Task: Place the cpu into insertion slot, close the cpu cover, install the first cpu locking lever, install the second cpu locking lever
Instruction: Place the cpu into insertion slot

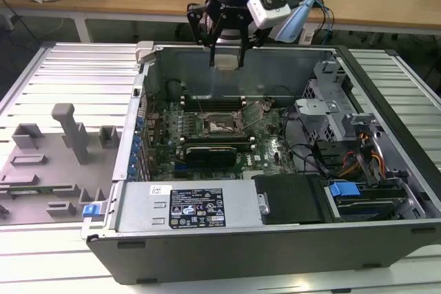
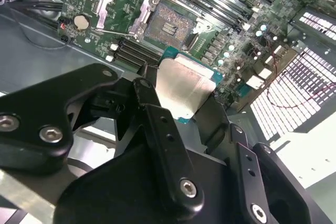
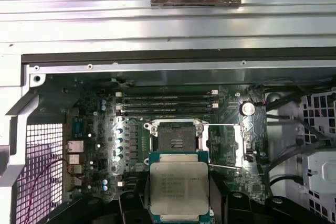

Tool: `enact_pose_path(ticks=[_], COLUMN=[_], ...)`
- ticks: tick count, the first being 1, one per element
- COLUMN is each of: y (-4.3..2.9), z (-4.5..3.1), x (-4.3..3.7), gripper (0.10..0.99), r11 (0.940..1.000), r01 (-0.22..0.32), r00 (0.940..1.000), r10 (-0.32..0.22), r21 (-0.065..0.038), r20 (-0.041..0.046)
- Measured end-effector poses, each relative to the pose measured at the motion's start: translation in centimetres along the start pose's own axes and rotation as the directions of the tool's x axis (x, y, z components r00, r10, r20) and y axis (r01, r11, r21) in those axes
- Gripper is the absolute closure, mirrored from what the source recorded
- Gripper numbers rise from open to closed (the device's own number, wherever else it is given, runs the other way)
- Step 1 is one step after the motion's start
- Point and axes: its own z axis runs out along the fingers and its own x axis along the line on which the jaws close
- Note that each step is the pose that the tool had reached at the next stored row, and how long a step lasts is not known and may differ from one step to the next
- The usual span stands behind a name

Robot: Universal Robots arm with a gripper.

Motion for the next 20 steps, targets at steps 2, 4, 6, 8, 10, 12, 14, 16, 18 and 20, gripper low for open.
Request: enact_pose_path(ticks=[2,4,6,8,10,12,14,16,18,20], y=[-0.05,-0.10,-0.16,-0.24,-0.32,-0.36,-0.40,-0.43,-0.46,-0.48], z=[0.53,1.12,1.80,2.64,3.57,4.05,4.44,4.74,5.09,5.35], x=[-0.01,-0.02,-0.03,-0.04,-0.06,-0.07,-0.08,-0.08,-0.09,-0.10], gripper=[0.545,0.545,0.545,0.545,0.545,0.545,0.545,0.545,0.545,0.545], r11=[1.0000,1.0000,1.0000,1.0000,1.0000,0.9994,0.9974,0.9932,0.9850,0.9768], r01=[0.000,0.000,0.000,0.000,-0.006,-0.034,-0.073,-0.116,-0.173,-0.214], r00=[1.0000,1.0000,1.0000,1.0000,1.0000,0.9994,0.9973,0.9932,0.9849,0.9766], r10=[0.000,0.000,0.000,0.000,0.006,0.034,0.073,0.116,0.173,0.214], r21=[0.001,0.001,0.001,0.001,0.001,0.000,0.000,-0.002,-0.003,-0.005], r20=[-0.0001,0.0000,0.0000,0.0000,0.0006,0.0030,0.0065,0.0104,0.0153,0.0189])
